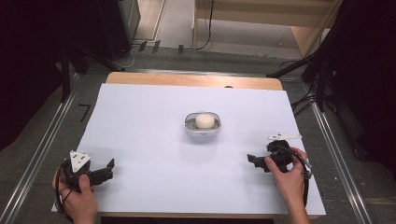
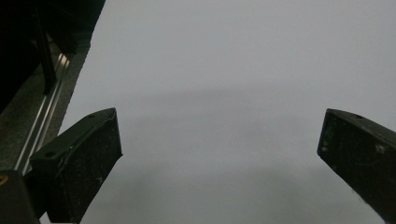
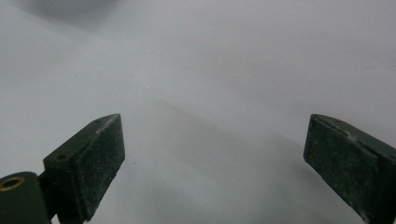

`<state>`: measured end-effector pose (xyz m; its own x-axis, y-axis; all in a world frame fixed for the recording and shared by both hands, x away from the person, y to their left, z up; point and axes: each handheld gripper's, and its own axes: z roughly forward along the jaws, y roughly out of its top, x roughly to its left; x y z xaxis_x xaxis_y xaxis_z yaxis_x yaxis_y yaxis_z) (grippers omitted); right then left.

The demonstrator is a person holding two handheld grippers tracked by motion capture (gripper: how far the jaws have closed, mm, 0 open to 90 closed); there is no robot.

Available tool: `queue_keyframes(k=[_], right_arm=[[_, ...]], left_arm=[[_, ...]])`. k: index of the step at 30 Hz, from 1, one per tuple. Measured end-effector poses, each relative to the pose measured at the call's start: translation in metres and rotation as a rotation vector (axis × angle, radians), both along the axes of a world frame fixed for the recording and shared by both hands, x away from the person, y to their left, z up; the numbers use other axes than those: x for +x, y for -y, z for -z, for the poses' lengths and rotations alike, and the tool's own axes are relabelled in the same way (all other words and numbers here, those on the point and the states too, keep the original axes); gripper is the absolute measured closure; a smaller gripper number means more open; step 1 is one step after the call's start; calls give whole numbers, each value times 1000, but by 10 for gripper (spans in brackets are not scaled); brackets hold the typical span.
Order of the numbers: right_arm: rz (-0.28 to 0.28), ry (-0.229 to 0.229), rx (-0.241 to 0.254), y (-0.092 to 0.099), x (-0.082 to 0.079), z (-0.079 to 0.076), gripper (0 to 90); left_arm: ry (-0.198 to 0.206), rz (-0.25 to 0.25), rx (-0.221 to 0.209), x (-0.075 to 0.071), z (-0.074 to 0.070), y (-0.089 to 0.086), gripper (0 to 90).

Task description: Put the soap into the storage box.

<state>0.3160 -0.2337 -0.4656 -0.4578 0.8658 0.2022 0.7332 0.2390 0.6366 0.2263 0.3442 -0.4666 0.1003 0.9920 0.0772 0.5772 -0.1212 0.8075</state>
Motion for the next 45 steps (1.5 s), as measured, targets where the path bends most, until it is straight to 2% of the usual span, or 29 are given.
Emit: queue_keyframes(k=[6,18,27,42,45], right_arm=[[11,26,38,14,-8,5,57],[46,55,40,40,-26,12,57],[84,102,83,69,-45,14,57],[150,131,120,107,-68,18,58],[159,151,138,114,-73,18,58]], left_arm=[[-3,-1,5,0,0,0,1],[-3,-1,15,0,0,1,1],[-2,0,26,0,0,3,1],[-2,-3,13,0,0,2,1],[-1,0,11,0,0,1,1]])
